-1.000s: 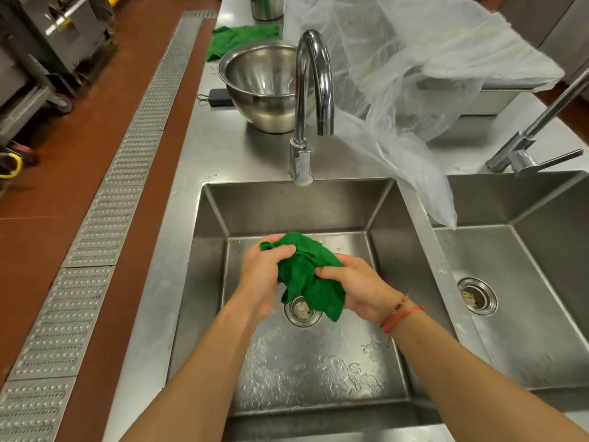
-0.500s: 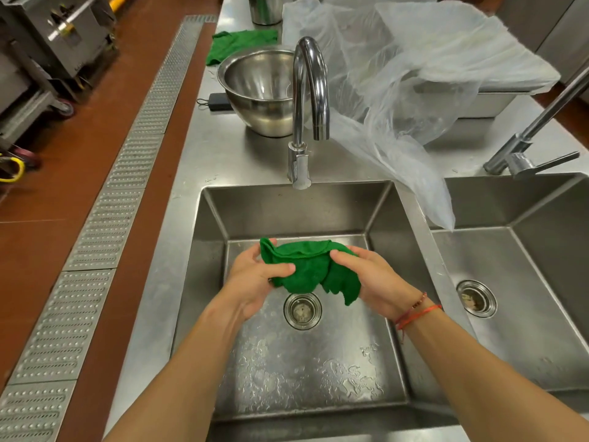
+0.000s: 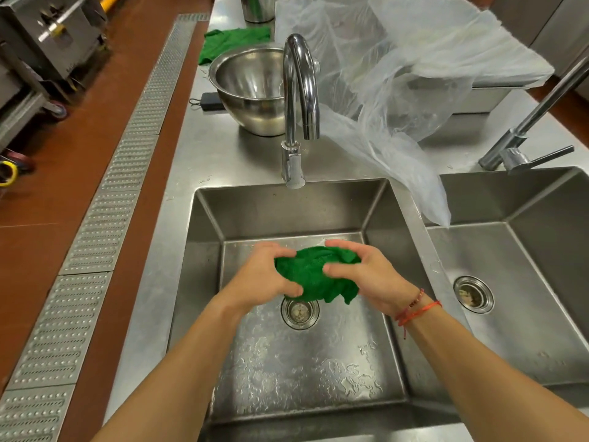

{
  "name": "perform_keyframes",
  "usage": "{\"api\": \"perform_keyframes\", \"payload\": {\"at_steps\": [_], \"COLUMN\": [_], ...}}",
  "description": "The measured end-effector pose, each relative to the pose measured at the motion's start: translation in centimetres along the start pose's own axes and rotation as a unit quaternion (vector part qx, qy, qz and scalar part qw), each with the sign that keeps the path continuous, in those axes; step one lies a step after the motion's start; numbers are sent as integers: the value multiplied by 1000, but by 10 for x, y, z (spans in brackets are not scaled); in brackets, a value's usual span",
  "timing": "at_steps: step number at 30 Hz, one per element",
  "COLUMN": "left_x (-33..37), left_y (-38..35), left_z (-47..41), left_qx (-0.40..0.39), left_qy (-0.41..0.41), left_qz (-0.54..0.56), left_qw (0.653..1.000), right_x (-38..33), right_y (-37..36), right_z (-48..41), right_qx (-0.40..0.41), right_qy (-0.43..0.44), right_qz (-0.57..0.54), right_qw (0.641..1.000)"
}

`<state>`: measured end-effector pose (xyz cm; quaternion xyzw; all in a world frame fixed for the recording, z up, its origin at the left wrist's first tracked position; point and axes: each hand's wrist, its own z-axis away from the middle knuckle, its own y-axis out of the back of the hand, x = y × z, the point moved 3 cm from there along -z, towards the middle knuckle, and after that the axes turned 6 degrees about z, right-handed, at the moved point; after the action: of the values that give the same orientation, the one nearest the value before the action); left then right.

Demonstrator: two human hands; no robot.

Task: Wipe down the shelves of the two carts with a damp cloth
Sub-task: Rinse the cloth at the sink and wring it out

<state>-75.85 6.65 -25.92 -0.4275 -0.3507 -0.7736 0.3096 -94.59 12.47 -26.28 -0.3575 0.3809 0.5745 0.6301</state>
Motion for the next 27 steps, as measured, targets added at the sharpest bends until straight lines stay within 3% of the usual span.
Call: {"api": "perform_keyframes", "payload": {"at_steps": [2, 4, 5, 7, 9, 12, 14, 18, 22, 25, 27], "left_x": [1, -1, -4, -8, -14, -11, -8, -2, -2, -7, -8], "left_y": [-3, -1, 3, 7, 7, 2, -1, -6, -21, -34, -43], "left_z": [-1, -2, -1, 1, 2, 4, 3, 3, 6, 6, 5], "left_qx": [2, 27, 43, 54, 53, 70, 88, 96, 107, 110, 79], "left_qy": [-40, -42, -24, 19, 47, 75, 92, 109, 100, 79, 9], "left_qz": [-147, -123, -75, 28, 119, 237, 276, 302, 290, 216, 77], "left_qw": [988, 991, 996, 998, 990, 966, 953, 942, 946, 967, 994], "right_x": [-4, -5, -7, -8, -6, 2, 7, 14, 23, 27, 27], "right_y": [1, 3, 5, 9, 10, 2, -4, -15, -34, -43, -48], "right_z": [0, -3, -2, -4, -6, -5, -3, 0, 0, -5, -7], "right_qx": [-22, -26, -17, 0, -7, -51, -67, -42, -12, -24, -50], "right_qy": [19, 54, 65, 52, 17, -68, -113, -143, -192, -210, -197], "right_qz": [216, 425, 462, 453, 393, 185, 85, -51, -225, -309, -313], "right_qw": [976, 903, 884, 890, 919, 979, 988, 987, 955, 927, 928]}}
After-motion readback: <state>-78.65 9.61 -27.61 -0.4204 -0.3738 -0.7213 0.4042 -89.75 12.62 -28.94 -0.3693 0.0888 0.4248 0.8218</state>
